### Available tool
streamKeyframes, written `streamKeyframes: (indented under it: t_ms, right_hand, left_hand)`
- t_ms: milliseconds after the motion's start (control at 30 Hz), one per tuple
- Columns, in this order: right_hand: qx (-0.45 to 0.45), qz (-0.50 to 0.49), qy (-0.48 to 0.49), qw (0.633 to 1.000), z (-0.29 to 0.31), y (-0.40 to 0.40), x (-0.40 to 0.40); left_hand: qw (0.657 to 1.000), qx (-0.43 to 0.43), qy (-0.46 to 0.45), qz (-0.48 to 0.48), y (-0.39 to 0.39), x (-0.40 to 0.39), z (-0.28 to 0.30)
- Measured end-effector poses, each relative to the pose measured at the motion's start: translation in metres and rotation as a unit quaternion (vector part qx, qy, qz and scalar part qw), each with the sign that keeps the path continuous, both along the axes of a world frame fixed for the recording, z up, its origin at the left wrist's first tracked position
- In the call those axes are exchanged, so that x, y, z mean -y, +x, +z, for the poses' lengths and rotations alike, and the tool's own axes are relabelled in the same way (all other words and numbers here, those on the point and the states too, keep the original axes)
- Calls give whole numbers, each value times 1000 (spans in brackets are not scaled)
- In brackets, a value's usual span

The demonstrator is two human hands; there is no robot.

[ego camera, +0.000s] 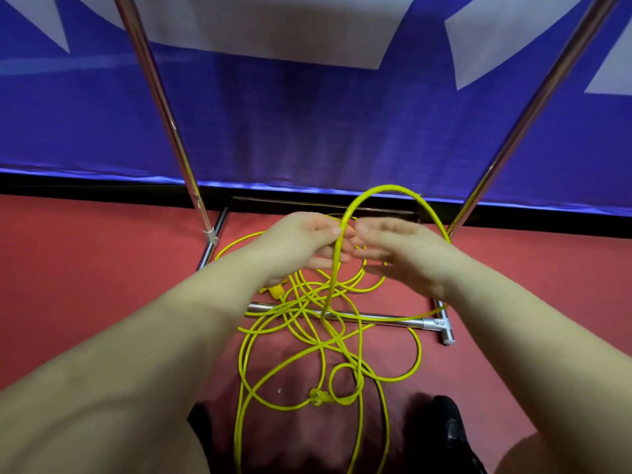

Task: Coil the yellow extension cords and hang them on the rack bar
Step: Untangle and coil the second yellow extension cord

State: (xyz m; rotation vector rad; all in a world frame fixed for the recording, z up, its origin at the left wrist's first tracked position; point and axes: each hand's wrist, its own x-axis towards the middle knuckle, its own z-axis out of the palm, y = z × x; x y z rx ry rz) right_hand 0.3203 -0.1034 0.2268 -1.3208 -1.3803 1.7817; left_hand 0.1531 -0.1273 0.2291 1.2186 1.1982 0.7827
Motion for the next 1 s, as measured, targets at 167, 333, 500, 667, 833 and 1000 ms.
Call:
streamKeyframes:
  t_ms: [167,333,500,667,833,1000]
  right_hand:
    - [91,142,50,984,-13,-11,15]
    - [22,42,77,996,-1,-12,10]
    - [-142,-161,9,977,19,3,-6]
    - [-204,-186,-4,961,22,6,-9]
    - [-44,-65,-2,997,4,1,-3]
    - [-24,57,-37,997,-4,-4,8]
  left_hand:
    - [976,192,-15,101,-1,-3,11]
    - [973,212,-7,89,-4,-8,9]
    - [986,-92,1,-139,4,4,-10]
    - [989,-111,32,-96,5,3,-11]
    - [999,0,42,1,7,0,-1]
    - [985,150,26,80,2,-2,13]
